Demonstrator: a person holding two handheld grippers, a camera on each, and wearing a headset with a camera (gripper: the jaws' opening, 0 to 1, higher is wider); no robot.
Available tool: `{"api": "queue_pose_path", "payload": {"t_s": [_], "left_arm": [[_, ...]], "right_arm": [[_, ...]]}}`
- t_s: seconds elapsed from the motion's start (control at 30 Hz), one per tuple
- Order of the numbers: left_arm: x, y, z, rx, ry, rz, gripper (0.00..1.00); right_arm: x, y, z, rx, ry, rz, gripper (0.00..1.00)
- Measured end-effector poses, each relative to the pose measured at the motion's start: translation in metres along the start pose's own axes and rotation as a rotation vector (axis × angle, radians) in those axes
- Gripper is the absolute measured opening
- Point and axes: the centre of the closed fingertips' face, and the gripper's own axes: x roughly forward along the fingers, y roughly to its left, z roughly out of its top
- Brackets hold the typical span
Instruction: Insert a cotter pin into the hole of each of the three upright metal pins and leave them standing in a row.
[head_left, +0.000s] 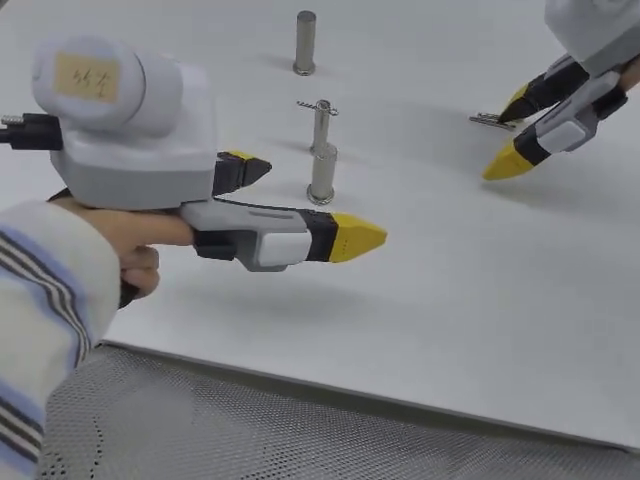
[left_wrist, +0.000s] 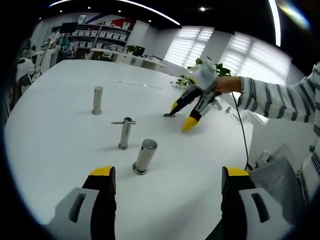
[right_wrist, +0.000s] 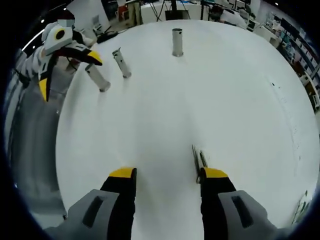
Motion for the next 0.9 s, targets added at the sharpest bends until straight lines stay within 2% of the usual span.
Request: {"api": "queue_pose_path", "payload": {"t_s": [0.07, 0.17, 0.23, 0.27, 0.33, 0.47, 0.53, 0.57, 0.9], "left_arm": [[0.0, -0.001, 0.0, -0.004, 0.0, -0.002, 0.87], [0.001, 0.001, 0.002, 0.001, -0.004, 0.003, 0.87], [0.002, 0.002, 0.001, -0.001, -0.002, 0.004, 0.86], [0.002, 0.003, 0.001, -0.002, 0.0, 0.003, 0.86], [0.002, 0.003, 0.0, -0.007, 0.008, -0.001, 0.85], [0.001, 0.004, 0.003, -0.022, -0.012, 0.006, 0.83], [0.001, 0.005, 0.004, -0.022, -0.015, 0.006, 0.83], [0.001, 0.006, 0.005, -0.022, -0.016, 0.007, 0.83], [-0.004, 0.013, 0.005, -0.03, -0.024, 0.039, 0.83]], "right_arm": [[0.0, -0.004, 0.001, 0.004, 0.022, -0.017, 0.46], [0.004, -0.021, 0.005, -0.001, 0.046, -0.023, 0.38], [0.005, -0.032, 0.002, -0.067, 0.083, -0.041, 0.32], [0.006, -0.03, 0.002, -0.077, 0.089, -0.024, 0.31], [0.006, -0.031, 0.001, -0.07, 0.105, -0.023, 0.3], [0.006, -0.034, 0.0, -0.102, 0.154, -0.024, 0.27], [0.005, -0.031, 0.0, -0.116, 0.182, -0.027, 0.26], [0.005, -0.034, 0.0, -0.144, 0.193, -0.02, 0.26], [0.004, -0.036, -0.003, -0.166, 0.244, -0.016, 0.23]]}}
